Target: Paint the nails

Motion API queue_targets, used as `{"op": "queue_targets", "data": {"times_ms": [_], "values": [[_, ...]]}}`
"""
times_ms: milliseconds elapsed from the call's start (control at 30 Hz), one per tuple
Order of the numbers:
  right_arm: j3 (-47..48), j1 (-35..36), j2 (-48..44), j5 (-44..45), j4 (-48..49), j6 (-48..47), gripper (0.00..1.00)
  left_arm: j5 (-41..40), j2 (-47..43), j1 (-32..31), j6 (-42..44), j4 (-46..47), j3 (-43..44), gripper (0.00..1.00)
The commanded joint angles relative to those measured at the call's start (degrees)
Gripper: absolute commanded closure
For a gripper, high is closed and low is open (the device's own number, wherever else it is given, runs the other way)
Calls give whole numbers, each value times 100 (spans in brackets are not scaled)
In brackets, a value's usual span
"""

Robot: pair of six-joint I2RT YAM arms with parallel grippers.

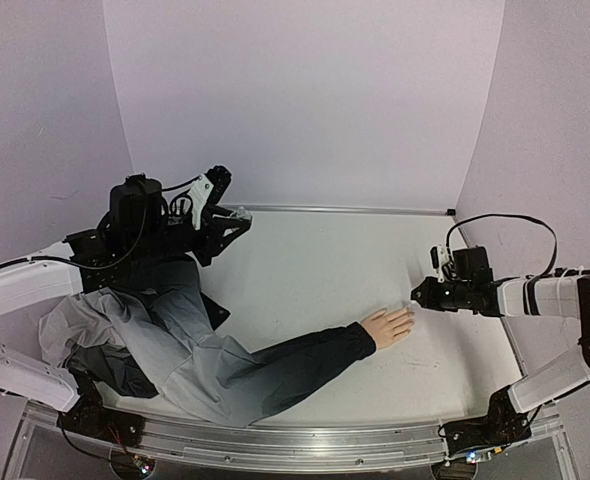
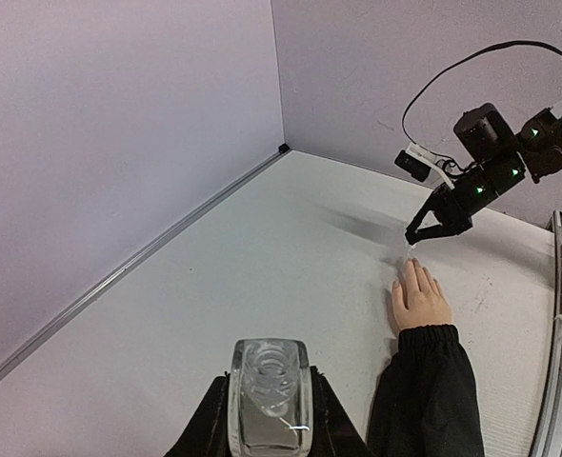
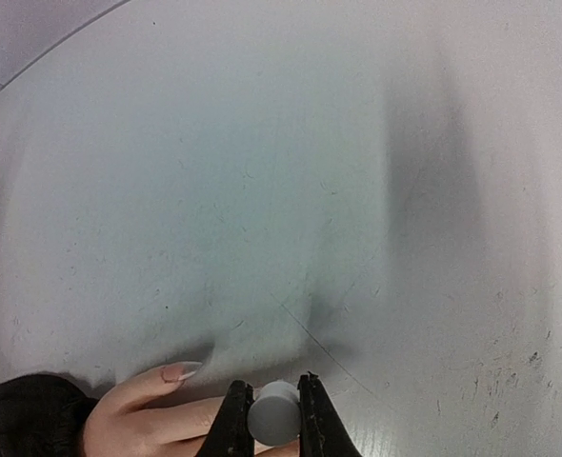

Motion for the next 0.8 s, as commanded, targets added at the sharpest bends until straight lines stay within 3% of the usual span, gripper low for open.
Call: {"op": "queue_targets", "data": {"times_ms": [0, 767], "values": [[137, -11, 101, 34, 51, -18, 100, 63, -147, 24, -27, 393, 36, 100], [292, -11, 383, 527, 146, 3, 100, 42, -96, 25, 39, 398, 32, 100]]}}
